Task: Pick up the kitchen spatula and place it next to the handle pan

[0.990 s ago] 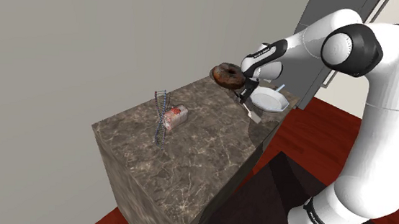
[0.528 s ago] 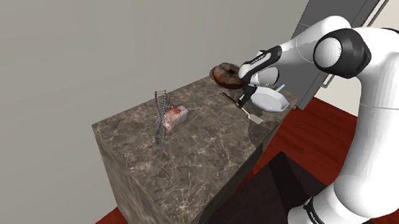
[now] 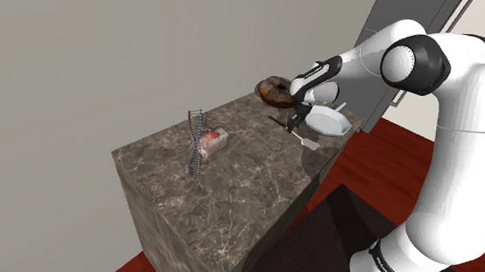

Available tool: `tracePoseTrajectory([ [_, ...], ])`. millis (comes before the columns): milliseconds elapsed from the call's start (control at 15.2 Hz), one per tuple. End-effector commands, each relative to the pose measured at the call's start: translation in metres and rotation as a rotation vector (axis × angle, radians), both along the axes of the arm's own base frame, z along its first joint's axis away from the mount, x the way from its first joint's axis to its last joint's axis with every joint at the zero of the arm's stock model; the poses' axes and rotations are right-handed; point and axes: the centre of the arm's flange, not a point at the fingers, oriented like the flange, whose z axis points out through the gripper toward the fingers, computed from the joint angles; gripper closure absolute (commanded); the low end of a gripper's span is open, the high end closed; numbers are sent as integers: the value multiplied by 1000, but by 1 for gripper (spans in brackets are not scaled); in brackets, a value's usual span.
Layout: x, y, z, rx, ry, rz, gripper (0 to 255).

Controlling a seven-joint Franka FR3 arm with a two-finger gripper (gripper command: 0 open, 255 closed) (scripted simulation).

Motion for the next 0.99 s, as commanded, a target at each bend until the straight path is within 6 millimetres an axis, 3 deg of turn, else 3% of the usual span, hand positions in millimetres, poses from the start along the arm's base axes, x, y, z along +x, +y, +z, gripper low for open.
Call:
tracePoseTrajectory([
  [0,0,0,0,0,0,0,0],
  [198,0,0,0,0,0,0,0],
  [462,-3,0,50,0,0,0,0],
  [924,-3,0,50,0,0,0,0],
])
